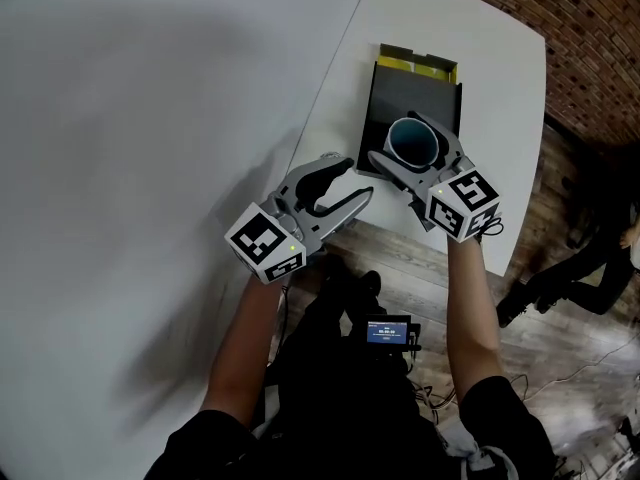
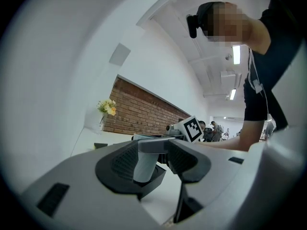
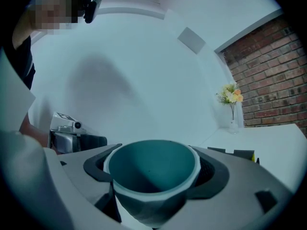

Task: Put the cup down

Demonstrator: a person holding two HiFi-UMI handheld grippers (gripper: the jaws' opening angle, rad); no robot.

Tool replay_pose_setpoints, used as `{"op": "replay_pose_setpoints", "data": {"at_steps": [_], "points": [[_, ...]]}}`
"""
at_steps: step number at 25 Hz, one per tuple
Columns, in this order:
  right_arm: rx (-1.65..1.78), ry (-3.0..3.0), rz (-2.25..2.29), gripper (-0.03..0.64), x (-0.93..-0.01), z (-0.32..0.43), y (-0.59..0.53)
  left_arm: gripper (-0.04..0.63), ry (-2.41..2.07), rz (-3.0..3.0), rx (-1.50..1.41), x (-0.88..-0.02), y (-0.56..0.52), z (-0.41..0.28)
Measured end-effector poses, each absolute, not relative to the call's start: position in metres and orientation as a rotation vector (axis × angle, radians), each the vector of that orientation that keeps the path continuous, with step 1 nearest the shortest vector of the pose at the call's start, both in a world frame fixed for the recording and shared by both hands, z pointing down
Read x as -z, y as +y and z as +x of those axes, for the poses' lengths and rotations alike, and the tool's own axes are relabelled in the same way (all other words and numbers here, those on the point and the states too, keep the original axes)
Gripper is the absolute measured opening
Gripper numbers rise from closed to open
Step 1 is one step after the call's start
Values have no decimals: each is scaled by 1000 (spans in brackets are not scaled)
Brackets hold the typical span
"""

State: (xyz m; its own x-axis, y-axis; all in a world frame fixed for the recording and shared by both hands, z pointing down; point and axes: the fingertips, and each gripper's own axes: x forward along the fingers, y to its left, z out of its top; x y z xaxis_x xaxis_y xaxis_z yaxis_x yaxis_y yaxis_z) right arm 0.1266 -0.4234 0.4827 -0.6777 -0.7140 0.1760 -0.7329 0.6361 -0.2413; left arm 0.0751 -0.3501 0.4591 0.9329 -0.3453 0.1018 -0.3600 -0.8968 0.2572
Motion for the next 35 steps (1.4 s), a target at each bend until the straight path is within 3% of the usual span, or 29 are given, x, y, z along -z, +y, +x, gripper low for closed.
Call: {"op": "replay_pose_setpoints", "data": {"at_steps": [22, 35], "points": [[-380, -2789, 1154, 428, -501, 108, -451, 201, -567, 2777, -67, -469, -366, 68], [-158, -2792, 1152, 428, -502, 100, -438, 201, -569, 2772, -39, -469, -366, 67]]}}
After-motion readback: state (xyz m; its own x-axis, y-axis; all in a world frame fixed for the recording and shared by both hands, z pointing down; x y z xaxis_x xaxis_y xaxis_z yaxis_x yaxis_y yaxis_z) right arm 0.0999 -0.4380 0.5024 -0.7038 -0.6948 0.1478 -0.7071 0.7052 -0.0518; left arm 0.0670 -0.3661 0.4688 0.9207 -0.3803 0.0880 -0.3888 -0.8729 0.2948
